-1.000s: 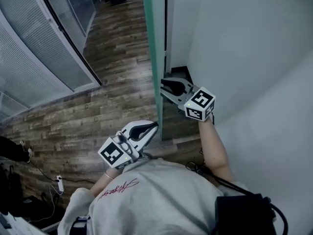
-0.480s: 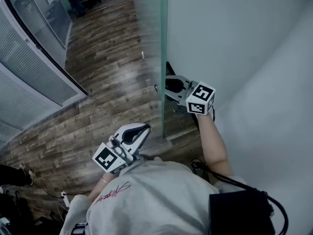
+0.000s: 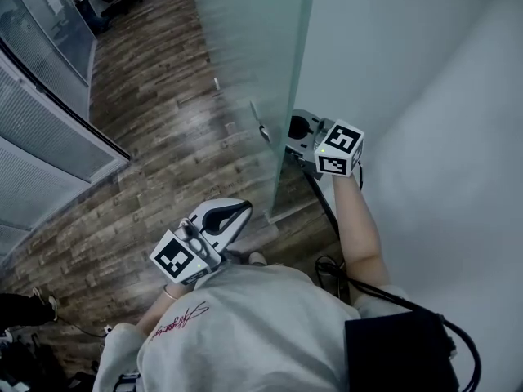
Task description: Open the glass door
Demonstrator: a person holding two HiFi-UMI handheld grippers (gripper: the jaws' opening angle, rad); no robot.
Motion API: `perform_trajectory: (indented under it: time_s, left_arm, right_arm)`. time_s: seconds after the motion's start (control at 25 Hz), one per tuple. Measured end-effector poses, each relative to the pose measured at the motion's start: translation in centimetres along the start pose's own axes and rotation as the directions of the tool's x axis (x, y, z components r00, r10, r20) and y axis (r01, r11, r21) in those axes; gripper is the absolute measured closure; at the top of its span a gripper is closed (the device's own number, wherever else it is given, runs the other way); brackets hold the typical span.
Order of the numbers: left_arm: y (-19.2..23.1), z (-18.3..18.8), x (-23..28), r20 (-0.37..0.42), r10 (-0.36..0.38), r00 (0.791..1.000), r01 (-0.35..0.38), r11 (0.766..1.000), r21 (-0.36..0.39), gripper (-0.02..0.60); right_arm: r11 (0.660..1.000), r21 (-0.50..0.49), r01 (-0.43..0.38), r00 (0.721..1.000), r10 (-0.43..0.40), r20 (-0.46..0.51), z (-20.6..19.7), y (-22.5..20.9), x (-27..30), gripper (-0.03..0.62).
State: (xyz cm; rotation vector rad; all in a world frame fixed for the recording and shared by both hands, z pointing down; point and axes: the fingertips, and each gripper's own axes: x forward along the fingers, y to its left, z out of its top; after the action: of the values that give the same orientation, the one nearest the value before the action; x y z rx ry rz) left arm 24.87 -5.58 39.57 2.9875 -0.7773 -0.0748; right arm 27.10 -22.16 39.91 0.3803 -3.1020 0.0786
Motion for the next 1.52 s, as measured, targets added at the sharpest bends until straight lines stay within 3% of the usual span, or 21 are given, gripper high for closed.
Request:
perform_trajectory:
  time_s: [0.24, 0.44, 0.68, 1.04, 1.28, 1.52]
  left_arm:
    - [-1.0, -0.8, 1.1, -0.027, -0.056, 0.998, 0.056, 0.998, -0.016, 0.563]
    - [-1.5, -1.8, 1.5, -0.050, -0.075, 0.996, 0.073, 0.997, -0.033, 0.563]
    - [-1.1, -2.1, 1.0, -0.068, -0.054, 0.996, 0.051, 0.998, -0.044, 0.563]
    - [-1.3, -2.5, 0.4, -0.085, -0.047, 0.995, 0.044, 0.998, -0.045, 0.563]
    - [-0.9, -2.3, 0.1, -0.086, -0.019, 0.996, 0.016, 0.999, -0.038, 0.563]
    - [-0.7, -2.7, 0.0, -0.096, -0.015, 0.995, 0.012, 0.999, -0.034, 0.563]
  right_arm:
    - [1.000, -0.025, 0.020, 1.000, -0.020, -0.016, 0.5, -1.4, -2.1, 0.516]
    - [0.999, 0.039, -0.014, 1.000, 0.013, 0.028, 0.2, -2.8, -3.9, 0.516]
    - [0.996, 0.070, -0.048, 0.998, 0.046, 0.029, 0.1, -4.5, -6.2, 0.514]
    - [0.995, 0.095, -0.035, 0.999, 0.031, 0.034, 0.5, -6.4, -8.9, 0.511]
    - [0.982, 0.183, -0.041, 0.993, 0.019, 0.118, 0.6, -7.9, -10.3, 0.502]
    - [0.986, 0.166, -0.030, 0.995, 0.014, 0.099, 0.3, -8.7, -11.2, 0.502]
